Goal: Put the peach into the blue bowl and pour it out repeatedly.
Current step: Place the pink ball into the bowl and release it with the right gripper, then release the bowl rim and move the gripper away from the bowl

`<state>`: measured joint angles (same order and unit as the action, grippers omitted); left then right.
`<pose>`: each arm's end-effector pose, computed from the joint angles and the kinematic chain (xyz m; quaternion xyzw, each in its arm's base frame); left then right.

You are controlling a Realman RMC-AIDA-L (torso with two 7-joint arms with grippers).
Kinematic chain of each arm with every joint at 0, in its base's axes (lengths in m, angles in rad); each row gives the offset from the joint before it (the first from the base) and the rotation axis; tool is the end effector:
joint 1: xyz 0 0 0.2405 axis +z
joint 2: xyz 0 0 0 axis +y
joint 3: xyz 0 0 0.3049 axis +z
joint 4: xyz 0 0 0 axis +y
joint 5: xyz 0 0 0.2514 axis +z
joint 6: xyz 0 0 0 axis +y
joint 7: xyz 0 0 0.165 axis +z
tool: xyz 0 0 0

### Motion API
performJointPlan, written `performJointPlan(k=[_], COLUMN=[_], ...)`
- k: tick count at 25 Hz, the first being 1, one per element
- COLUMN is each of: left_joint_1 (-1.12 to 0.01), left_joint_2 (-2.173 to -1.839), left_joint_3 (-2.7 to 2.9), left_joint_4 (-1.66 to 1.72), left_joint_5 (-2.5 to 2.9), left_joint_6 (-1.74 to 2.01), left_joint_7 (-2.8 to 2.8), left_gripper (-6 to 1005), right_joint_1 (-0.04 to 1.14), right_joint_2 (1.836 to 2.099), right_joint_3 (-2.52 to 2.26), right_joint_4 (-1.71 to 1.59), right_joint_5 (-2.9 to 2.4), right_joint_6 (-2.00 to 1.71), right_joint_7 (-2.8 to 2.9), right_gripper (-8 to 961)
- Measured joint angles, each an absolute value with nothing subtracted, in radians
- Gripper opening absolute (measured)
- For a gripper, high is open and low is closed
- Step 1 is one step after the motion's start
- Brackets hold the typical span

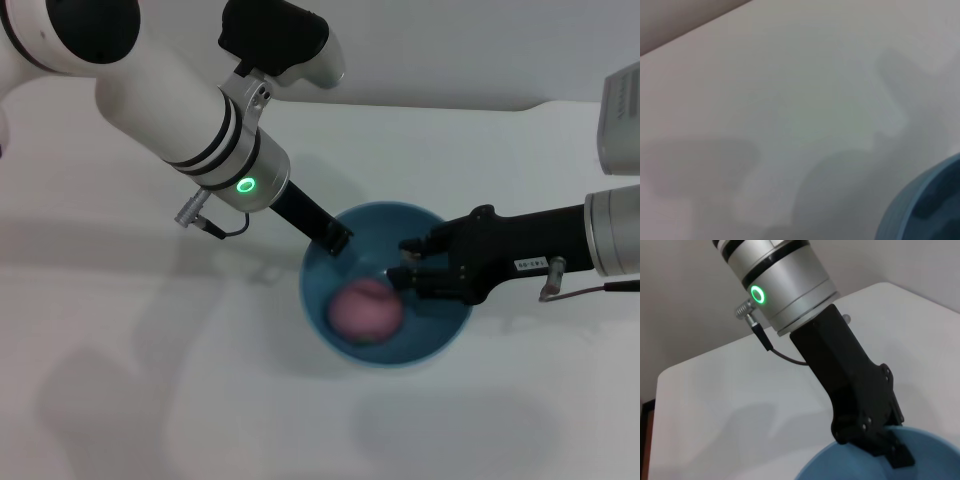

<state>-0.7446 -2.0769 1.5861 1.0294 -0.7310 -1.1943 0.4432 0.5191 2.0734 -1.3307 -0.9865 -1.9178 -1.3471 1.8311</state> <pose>-0.1846 0.4516 -0.1251 -0.9152 -0.3512 0.1103 0.1640 0.2280 0.4067 -0.0899 -0.9739 0.1939 0.1028 0.0575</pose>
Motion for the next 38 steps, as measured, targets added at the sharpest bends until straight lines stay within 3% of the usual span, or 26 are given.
performJointPlan(k=[4,31,38], left_joint_1=[-0.747,-0.722,-0.713], left_joint_2=[-2.077,-2.079,-2.071], left_joint_3=[1.586,1.708,1.628], left_joint_4=[1.026,0.981,1.020], left_joint_5=[-0.728,-0.687,-0.694], left_joint_6=[-1.198,-1.177,-1.178], left_joint_7=[0.443,0.388,0.381], left_gripper=[10,102,394], right_joint_1=[0.518,0.474,0.465], right_joint_2=[2.073,2.075,2.076], right_joint_3=[-1.311,-1.166,-1.162], right_joint_4=[-0.996,-0.995,-0.986], right_joint_5=[-1.916,-1.894,-1.894], right_joint_6=[-1.337,-1.314,-1.292], right_joint_7=[1.832,1.825,1.823], right_gripper=[396,396,396])
